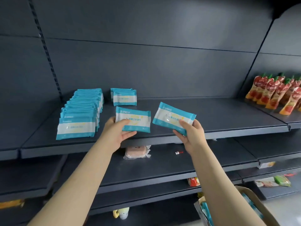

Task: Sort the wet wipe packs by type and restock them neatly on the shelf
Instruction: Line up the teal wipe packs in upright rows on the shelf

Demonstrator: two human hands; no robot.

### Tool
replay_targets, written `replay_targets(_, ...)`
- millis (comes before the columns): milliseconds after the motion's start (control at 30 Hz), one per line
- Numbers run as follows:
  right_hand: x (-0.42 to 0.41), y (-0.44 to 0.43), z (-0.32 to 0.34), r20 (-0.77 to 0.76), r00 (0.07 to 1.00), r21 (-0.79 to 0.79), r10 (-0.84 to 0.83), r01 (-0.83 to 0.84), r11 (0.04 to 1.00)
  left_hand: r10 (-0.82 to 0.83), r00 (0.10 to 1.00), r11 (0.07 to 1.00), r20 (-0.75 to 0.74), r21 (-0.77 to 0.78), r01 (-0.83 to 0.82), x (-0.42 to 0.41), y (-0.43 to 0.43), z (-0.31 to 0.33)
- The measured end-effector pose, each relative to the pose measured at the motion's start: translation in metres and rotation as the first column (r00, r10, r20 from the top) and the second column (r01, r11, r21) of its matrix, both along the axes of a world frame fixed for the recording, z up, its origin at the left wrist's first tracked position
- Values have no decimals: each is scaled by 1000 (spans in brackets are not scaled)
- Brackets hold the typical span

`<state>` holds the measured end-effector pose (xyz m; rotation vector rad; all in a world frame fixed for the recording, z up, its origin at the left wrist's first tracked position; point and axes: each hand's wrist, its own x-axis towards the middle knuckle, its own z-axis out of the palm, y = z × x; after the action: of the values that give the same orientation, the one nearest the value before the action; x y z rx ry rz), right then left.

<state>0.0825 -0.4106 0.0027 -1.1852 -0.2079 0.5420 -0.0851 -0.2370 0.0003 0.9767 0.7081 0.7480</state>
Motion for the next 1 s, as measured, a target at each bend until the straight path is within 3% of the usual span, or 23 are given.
replay_targets(200, 38, 76, -14, 72, 997, -127, 29, -20, 992, 213, 957, 962, -196, 213, -171, 44, 66, -22)
replay_targets(467, 110, 169, -38, 94, 991, -194, 100, -81, 978, 357, 896, 891, -262, 382, -244, 108, 159, -50)
replay_targets(633, 127, 205, -47, 128, 971, -199, 202, -175, 964, 477, 839, 791, -261, 543, -281, 131, 190, -53)
replay_targets(833, 128, 226, -52, 216, 942, -231, 257, -207, 951, 582, 732, 720, -354, 643, -261, 142, 214, -63)
replay_targets(1000, 120, 245, -57, 290, 920, -285, 263, -179, 942, 565, 771, 738, -294, 598, -313, 141, 215, -60)
